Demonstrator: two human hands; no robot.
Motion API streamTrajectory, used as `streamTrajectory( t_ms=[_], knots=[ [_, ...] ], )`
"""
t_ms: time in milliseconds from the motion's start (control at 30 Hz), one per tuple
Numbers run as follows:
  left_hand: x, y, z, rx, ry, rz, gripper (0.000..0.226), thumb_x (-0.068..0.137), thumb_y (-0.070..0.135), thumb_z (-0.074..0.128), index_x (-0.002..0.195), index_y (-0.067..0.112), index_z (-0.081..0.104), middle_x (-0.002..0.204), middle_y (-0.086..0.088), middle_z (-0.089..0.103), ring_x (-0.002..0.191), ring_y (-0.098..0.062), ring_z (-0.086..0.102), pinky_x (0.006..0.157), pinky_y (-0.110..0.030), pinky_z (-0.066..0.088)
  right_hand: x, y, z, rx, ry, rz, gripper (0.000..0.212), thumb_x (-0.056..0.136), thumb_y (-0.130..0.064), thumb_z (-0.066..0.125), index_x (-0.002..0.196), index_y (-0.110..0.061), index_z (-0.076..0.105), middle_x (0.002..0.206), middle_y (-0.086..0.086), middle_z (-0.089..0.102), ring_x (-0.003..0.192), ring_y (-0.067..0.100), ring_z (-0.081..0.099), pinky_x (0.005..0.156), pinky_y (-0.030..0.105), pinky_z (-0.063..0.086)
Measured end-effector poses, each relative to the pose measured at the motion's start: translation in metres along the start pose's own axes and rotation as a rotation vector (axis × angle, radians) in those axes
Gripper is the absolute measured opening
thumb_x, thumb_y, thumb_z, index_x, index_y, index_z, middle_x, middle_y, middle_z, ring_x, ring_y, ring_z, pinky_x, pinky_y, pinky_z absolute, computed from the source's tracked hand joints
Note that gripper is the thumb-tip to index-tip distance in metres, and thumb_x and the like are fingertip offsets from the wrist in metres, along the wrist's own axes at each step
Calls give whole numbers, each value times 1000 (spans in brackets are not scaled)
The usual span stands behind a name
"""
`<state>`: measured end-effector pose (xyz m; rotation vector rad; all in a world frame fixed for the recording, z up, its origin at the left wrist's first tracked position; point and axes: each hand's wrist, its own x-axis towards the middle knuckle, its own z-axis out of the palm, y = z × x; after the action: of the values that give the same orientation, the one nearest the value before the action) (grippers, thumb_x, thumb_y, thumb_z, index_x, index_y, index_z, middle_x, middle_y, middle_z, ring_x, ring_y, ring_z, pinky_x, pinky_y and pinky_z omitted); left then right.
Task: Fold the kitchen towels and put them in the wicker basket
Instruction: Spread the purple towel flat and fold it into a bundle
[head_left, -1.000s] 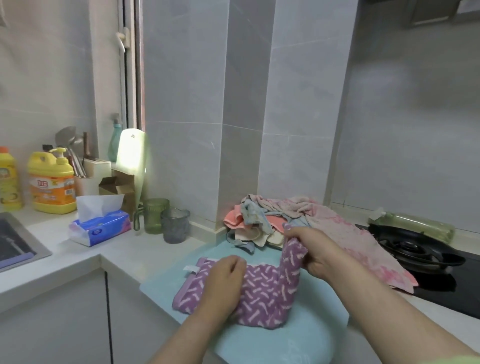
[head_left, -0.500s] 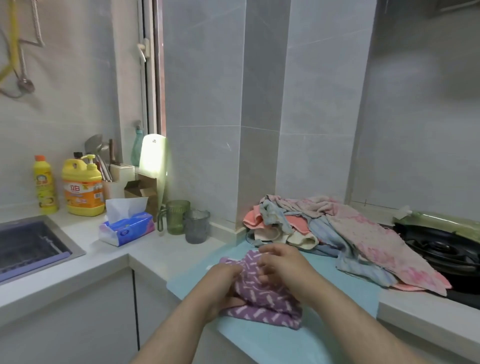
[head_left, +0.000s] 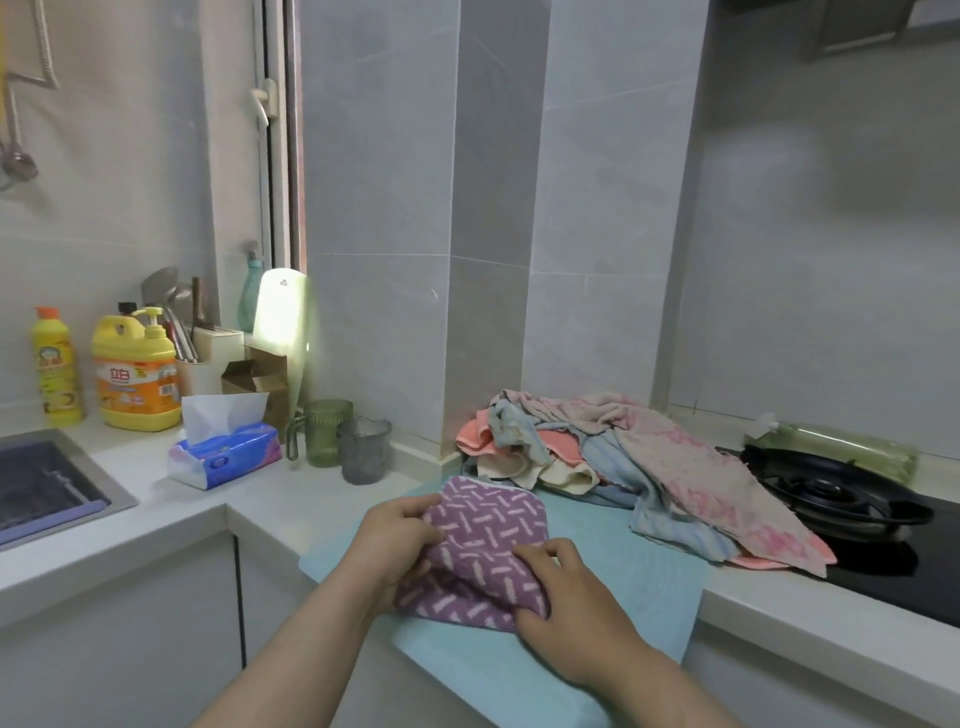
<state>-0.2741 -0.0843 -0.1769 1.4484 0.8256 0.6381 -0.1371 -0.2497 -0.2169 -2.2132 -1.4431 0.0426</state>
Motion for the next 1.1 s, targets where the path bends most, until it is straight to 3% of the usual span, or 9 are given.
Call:
streamTrajectory(
  t_ms=[133,267,433,533,633,733,833,967,1100],
  knots=[
    [-5,-6,-31,106,1,-58,39,88,-2,58,120,19,66,92,-6,67,63,-16,51,48,-22,47,4,-13,8,-54,-61,-53,61,88,-35,44,148,-35,32,142,-13,27,125,15,42,101,27,39],
    [-3,-14,-52,239,-108,-104,39,88,7,61,123,23,66,106,-8,69,79,-19,63,63,-25,54,6,-12,8,-64,-98,-61,60,90,-33,40,149,-34,31,144,-13,25,125,15,40,104,27,37],
    [5,-6,-49,269,-104,-74,29,88,16,67,117,20,68,102,-7,71,75,-20,62,61,-28,52,2,-13,8,-139,-103,-107,63,92,-31,35,153,-32,18,150,-11,23,125,20,40,105,32,36],
    [12,-3,-44,280,-100,-44,38,88,10,67,124,22,64,104,-5,68,80,-21,60,65,-28,52,1,-13,7,-119,-97,-111,63,92,-30,36,152,-31,17,153,-11,23,126,20,40,105,32,36],
    [15,-11,-47,230,-79,-44,44,90,0,60,130,17,60,109,-1,68,84,-17,65,58,-22,52,0,-11,7,-65,-73,-121,57,92,-32,39,146,-37,25,150,-15,31,124,16,43,103,31,37],
    [17,-28,-58,108,-76,-81,43,90,0,61,132,11,57,114,-6,68,88,-21,68,60,-27,53,1,-9,7,-60,-106,-139,56,95,-34,40,149,-42,25,156,-21,22,134,13,34,112,27,28],
    [18,-30,-62,66,-40,-125,35,90,8,64,123,10,56,105,-13,71,82,-23,69,57,-29,52,3,-8,8,-60,-134,-134,56,97,-32,38,150,-43,25,158,-23,17,139,13,29,115,27,24],
    [33,-8,-54,130,-27,-157,28,90,14,65,115,6,58,106,-18,68,95,-30,67,71,-37,57,4,-9,7,-77,-164,-130,56,97,-28,36,150,-44,25,159,-24,15,139,13,28,115,27,23],
    [47,5,-40,48,-75,-247,26,90,9,63,111,-4,57,101,-24,67,91,-36,66,76,-41,55,4,-9,6,-81,-166,-138,57,96,-29,36,150,-44,25,158,-25,15,138,13,29,115,28,23]
  ],
)
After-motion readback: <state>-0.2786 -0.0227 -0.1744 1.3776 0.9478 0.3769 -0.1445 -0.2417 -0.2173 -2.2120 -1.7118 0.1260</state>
